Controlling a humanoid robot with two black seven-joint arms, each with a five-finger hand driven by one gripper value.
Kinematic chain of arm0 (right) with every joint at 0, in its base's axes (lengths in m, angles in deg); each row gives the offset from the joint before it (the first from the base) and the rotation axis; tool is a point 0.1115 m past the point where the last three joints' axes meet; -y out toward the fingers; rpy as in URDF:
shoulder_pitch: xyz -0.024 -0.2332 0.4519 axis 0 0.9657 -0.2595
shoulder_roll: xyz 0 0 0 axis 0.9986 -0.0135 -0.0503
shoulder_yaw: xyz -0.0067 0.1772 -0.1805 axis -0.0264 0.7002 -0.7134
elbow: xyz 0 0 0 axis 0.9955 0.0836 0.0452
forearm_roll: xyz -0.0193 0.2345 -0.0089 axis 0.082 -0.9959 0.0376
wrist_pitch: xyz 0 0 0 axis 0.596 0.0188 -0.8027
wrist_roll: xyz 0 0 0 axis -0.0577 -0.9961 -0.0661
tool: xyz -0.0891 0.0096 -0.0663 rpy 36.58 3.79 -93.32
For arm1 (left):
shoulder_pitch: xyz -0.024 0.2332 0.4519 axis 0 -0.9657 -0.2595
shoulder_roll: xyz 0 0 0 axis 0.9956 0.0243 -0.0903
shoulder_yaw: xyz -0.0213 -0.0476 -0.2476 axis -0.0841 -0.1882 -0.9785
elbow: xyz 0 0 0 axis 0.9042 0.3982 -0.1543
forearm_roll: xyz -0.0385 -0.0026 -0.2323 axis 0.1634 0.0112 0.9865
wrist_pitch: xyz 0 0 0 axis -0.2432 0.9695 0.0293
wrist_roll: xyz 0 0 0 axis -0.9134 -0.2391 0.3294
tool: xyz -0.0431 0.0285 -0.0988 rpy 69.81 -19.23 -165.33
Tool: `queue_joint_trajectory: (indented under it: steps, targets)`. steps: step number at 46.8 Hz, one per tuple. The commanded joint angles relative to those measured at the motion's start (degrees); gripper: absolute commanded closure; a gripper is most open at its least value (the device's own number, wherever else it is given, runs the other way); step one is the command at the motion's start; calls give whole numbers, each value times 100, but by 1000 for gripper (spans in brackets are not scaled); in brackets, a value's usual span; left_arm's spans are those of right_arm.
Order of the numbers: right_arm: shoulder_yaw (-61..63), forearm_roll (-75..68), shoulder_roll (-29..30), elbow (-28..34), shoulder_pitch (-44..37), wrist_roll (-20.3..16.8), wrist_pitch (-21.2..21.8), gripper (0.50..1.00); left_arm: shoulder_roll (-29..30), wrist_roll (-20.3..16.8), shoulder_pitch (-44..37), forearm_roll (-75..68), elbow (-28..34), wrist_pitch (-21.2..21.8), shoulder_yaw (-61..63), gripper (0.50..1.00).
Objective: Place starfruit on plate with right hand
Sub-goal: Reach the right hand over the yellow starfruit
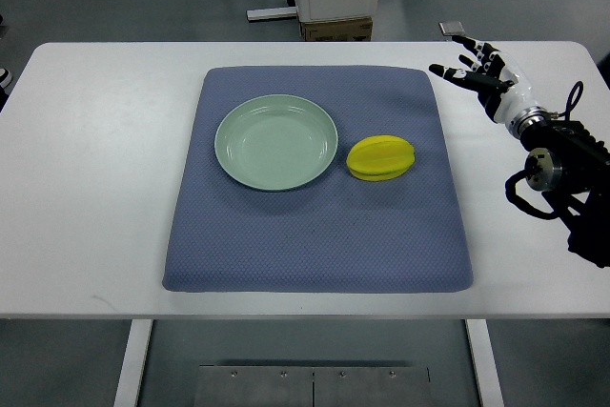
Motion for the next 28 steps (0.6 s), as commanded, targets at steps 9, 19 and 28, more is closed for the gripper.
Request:
queue_joint_trajectory:
  steps: [9,19,28]
  targets:
    - [-428,1399,-240,583,-39,535,434,500,0,0,0,0,0,1,0,500]
    - [-481,2330,-583,1392,-91,535,742,500,0,0,0,0,0,1,0,500]
    - [-586,3192,-618,1542,-135,543,813,500,0,0,-9,0,0,1,0,500]
